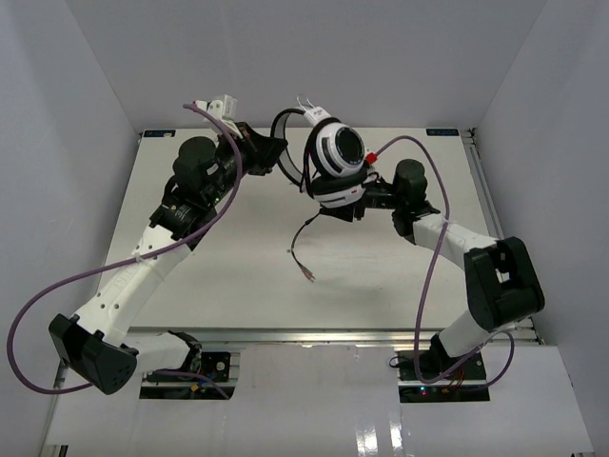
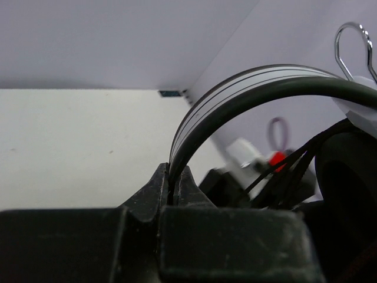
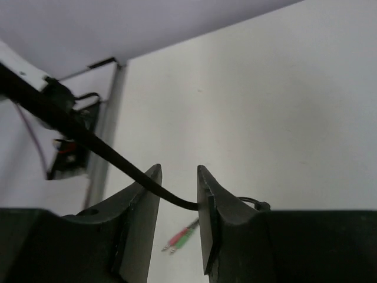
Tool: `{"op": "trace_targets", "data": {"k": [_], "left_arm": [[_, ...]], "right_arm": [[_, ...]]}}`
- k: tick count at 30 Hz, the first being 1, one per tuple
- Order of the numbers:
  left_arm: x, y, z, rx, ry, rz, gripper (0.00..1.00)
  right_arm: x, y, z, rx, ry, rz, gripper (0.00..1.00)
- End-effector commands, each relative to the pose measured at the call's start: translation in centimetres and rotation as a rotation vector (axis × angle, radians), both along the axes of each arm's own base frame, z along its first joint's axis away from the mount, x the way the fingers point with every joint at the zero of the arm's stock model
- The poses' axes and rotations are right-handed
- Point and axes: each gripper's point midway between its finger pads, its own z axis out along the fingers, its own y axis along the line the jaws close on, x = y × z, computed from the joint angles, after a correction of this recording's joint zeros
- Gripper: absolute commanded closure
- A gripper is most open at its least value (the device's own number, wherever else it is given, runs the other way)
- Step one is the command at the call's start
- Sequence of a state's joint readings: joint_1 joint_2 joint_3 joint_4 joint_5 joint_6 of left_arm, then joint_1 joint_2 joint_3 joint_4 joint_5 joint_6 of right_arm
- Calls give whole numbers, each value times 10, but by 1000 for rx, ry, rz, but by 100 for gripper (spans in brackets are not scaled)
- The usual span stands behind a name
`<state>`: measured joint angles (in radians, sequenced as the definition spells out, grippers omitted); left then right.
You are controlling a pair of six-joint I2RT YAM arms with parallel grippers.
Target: Wrap the headphones
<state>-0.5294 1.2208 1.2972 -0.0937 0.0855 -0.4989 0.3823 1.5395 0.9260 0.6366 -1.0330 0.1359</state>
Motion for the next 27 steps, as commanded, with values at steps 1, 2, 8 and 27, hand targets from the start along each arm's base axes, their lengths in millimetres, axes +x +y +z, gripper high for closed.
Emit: {"op": "trace_targets", "data": {"k": [1, 2, 8, 27], "left_arm": [[-16, 22, 116, -530, -109, 47, 100], [-14, 28, 119, -565, -113, 74, 100], [14, 62, 128, -708, -113, 298, 100], [88, 136, 63, 70, -150, 903, 100]], "right_arm": [[-66, 11, 64, 211, 33, 324, 61], [-67, 13, 64, 219, 54, 326, 60], [-110, 32, 70, 254, 78, 385, 59], [-105, 38, 48, -203, -225, 163, 92]]}}
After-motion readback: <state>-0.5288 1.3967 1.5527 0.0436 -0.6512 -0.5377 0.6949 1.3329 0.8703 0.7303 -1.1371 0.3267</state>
